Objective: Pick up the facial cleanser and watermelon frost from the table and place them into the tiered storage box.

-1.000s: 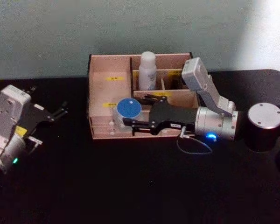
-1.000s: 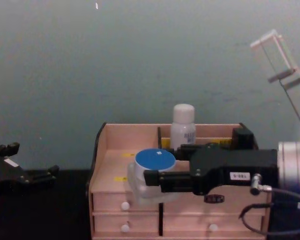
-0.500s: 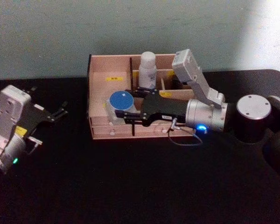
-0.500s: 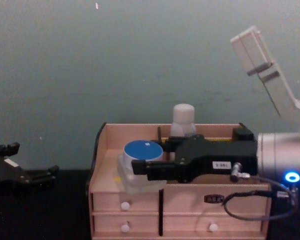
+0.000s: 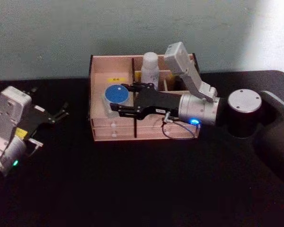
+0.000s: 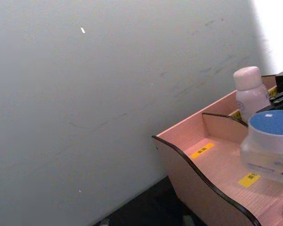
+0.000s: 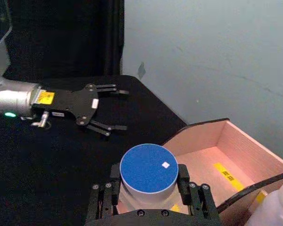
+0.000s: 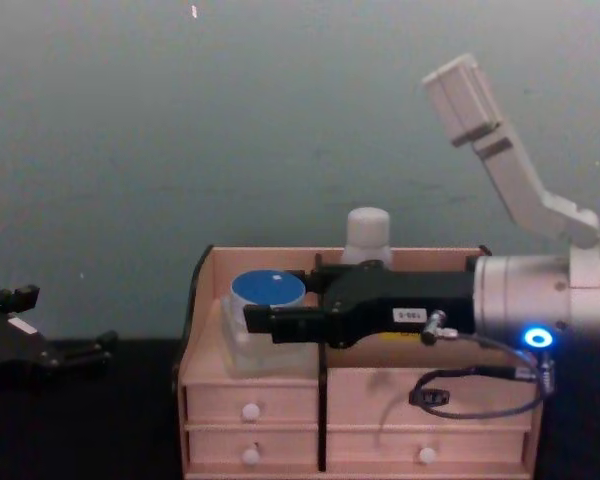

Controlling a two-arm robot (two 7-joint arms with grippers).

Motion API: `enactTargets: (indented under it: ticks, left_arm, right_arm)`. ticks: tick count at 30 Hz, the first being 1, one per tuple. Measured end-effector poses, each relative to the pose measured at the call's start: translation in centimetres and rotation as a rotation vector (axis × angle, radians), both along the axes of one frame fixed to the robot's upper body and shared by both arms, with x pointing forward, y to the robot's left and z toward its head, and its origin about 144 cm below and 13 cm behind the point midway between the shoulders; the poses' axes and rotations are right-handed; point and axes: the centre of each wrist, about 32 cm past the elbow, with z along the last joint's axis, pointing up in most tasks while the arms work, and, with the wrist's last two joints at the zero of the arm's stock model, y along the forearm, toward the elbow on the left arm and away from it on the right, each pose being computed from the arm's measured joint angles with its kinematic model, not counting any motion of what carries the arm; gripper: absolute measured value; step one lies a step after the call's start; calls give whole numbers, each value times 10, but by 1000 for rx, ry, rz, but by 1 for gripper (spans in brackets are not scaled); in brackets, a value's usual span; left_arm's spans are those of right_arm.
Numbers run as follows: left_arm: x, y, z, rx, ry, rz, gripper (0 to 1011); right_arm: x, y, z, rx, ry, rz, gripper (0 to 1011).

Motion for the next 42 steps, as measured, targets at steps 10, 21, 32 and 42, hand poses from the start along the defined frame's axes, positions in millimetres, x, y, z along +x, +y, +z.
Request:
enactTargets:
  ticks: [10,21,32,42]
  left_arm:
    - [0,0,0,0,0,0,1001]
    - [0,0,0,0,0,0,1001]
    - [0,0,0,0,0,0,1001]
    - [0,0,0,0,0,0,1001]
  right_arm:
    - [9,12,-1,-6,5,-31,724]
    - [20,18,0,-9,12,-72,724]
    - [26,19,-2,0,40,-86,724]
    - [29,18,-3,11,68,-81,724]
